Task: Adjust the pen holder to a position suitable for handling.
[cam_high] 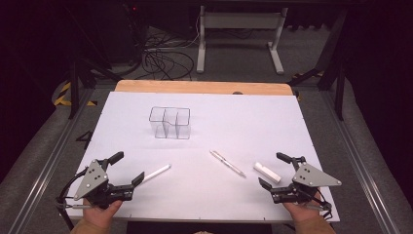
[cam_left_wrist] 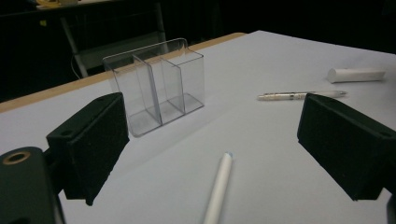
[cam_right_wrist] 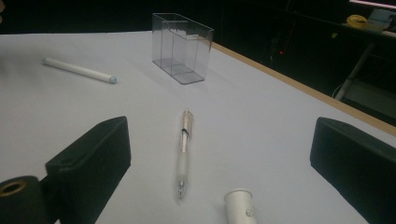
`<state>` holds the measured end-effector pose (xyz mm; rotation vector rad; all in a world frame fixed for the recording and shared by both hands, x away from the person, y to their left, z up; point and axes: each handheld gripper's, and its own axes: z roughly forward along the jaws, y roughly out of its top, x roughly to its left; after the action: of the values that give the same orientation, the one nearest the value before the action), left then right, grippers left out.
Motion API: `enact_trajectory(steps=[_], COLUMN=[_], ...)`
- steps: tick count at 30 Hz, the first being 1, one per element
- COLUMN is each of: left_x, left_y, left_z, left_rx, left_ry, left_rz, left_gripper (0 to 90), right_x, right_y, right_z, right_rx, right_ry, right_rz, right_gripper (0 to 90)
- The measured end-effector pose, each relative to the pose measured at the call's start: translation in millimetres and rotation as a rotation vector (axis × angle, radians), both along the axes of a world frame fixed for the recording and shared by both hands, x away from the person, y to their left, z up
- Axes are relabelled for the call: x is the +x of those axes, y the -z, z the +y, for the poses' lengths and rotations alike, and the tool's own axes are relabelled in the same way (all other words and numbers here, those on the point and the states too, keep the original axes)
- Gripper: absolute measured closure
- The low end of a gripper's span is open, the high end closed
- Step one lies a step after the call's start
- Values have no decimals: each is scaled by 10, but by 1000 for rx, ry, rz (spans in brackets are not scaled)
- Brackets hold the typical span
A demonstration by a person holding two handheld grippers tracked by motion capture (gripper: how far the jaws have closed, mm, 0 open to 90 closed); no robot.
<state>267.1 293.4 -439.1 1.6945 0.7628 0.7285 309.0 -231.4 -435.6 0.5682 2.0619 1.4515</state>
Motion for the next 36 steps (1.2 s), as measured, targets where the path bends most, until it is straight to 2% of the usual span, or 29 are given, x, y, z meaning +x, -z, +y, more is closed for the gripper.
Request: enact_trajectory(steps=[5, 8, 11, 13, 15, 20, 22, 26, 32, 36], left_x=[9, 23, 35, 41, 52, 57, 66, 98, 107, 128], left_y=[-1, -3, -7, -20, -30, -65, -87, -96, -116, -156], left_z=[-20, -26, -19, -11, -6, -51, -57, -42, -42, -78], left_rx=[11, -2, -43, -58, -51, 18, 19, -22, 3, 39], left_ry=[3, 9, 58, 66, 66, 41, 48, 75, 62, 62], left_rz=[1, 10, 33, 35, 29, 29, 27, 56, 54, 54], left_gripper=[92, 78, 44, 40, 45, 84, 98, 136, 142, 148], right_x=[13, 13, 4, 1, 9, 12, 13, 1, 7, 11], right_y=[3, 8, 3, 1, 10, 28, 34, 31, 42, 45], right_z=[-6, -4, -2, -6, -4, 10, 14, 17, 24, 25], right_rx=[3, -1, 1, -3, -6, -20, -27, -23, -24, -24], right_ry=[-4, -4, -10, -13, -16, -18, -21, -21, -28, -31], right_rz=[7, 6, 0, -9, -2, 3, 6, 3, 12, 19], right_gripper=[55, 56, 55, 55, 55, 58, 58, 61, 61, 62])
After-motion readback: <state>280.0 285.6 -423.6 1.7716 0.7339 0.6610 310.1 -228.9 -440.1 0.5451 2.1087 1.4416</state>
